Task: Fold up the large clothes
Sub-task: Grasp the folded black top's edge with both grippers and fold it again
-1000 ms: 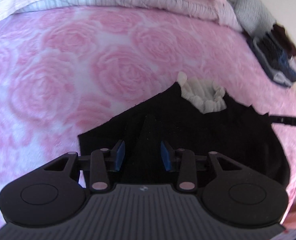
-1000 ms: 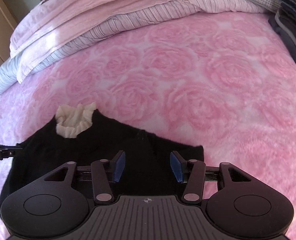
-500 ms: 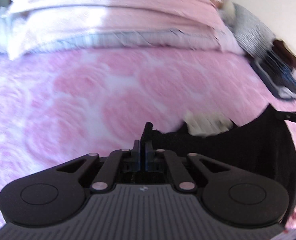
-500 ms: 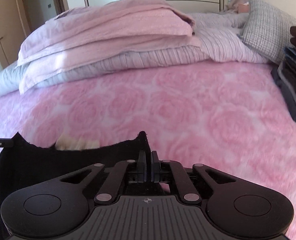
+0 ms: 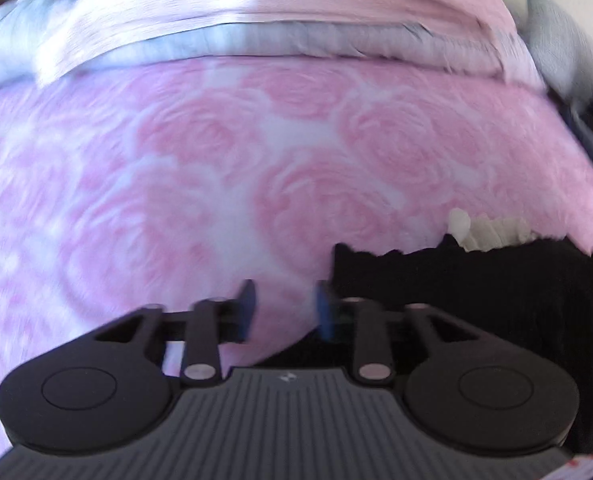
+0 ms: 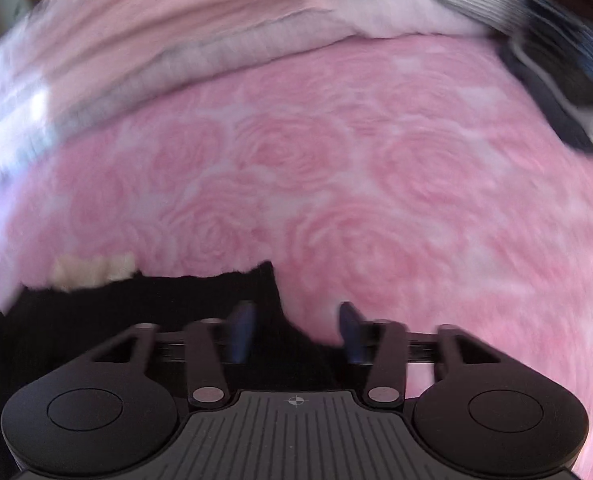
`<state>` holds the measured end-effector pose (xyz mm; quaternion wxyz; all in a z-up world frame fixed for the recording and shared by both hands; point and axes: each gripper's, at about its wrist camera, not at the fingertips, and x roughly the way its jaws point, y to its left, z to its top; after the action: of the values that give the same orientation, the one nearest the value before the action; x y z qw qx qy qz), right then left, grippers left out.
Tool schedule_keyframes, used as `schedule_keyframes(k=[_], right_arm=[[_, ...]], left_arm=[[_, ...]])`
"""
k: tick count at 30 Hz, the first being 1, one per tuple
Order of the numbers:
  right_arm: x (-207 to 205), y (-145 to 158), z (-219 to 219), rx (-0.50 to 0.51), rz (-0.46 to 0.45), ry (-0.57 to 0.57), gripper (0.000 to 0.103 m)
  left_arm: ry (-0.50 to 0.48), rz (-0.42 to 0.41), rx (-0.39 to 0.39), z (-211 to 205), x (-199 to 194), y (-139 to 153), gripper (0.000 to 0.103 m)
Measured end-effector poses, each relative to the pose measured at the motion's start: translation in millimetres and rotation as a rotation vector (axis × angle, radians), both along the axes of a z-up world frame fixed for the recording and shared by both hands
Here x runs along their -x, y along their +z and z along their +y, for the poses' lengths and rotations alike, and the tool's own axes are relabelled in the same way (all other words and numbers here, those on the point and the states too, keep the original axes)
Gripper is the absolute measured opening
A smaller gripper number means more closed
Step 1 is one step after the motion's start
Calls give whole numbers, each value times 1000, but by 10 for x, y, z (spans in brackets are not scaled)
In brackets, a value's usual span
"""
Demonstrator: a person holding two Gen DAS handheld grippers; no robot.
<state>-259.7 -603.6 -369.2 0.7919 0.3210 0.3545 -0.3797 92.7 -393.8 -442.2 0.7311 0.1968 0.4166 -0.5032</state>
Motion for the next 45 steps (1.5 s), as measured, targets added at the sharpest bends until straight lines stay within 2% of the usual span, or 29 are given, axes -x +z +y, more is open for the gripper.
schedule_keyframes(k=[5, 8, 11, 14, 16, 17, 18, 19, 20, 21, 23, 25, 27, 28, 30, 32, 35, 38, 42, 45], right_arm=[[809, 168, 433, -129, -79, -57, 48], [1153, 190, 689, -202, -92, -91, 48], [1310, 101, 835, -289, -93, -156, 48], [1346, -32, 865, -301, -83, -181, 48], [1387, -137, 855, -328, -127, -228, 47], [1419, -179, 851, -347, -171, -250, 36], [1442, -207, 846, -362, -200, -258, 11], [1430, -207, 845, -359, -191, -261, 7], [1432, -190, 851, -346, -185, -262, 6], [1431, -150, 856, -320, -168, -267, 5], [1425, -106, 879, -273, -113, -279, 4], [1458, -197, 898, -308, -93, -310, 4], [1424, -242, 882, -334, -57, -310, 6], [1356, -192, 861, -325, -12, -275, 9], [1179, -34, 850, -262, 118, -214, 41], [1043, 191, 925, -108, 202, -158, 43], [897, 479, 954, 50, 179, -131, 43], [621, 549, 989, 145, 87, -14, 43], [31, 276, 1060, 191, 100, 205, 43], [-268, -19, 1080, 237, 202, 316, 43]], left_arm=[[59, 156, -14, 773, -128, 183, 36], [122, 267, -37, 1317, -90, 253, 40], [198, 360, -55, 1751, 23, 269, 56], [278, 474, -50, 2031, 119, 185, 57], [318, 510, -51, 2098, 166, 110, 58], [328, 528, -51, 2104, 193, 69, 58], [332, 543, -51, 2088, 216, 29, 58], [333, 548, -47, 2071, 237, 3, 56], [330, 550, -40, 2044, 252, -19, 40], [318, 543, -28, 2022, 262, -36, 6], [312, 484, -16, 1971, 272, -14, 6], [277, 399, -21, 1943, 307, 20, 7], [287, 407, -35, 1974, 296, -44, 9], [295, 412, -41, 1975, 289, -68, 10], [248, 355, -79, 1904, 336, -2, 17], [208, 269, -121, 1799, 379, 152, 21], [222, 196, -86, 1770, 301, 412, 22], [212, 144, -23, 1623, 223, 613, 23], [35, 152, 44, 1089, 403, 585, 23], [-118, 107, 28, 640, 642, 349, 24]])
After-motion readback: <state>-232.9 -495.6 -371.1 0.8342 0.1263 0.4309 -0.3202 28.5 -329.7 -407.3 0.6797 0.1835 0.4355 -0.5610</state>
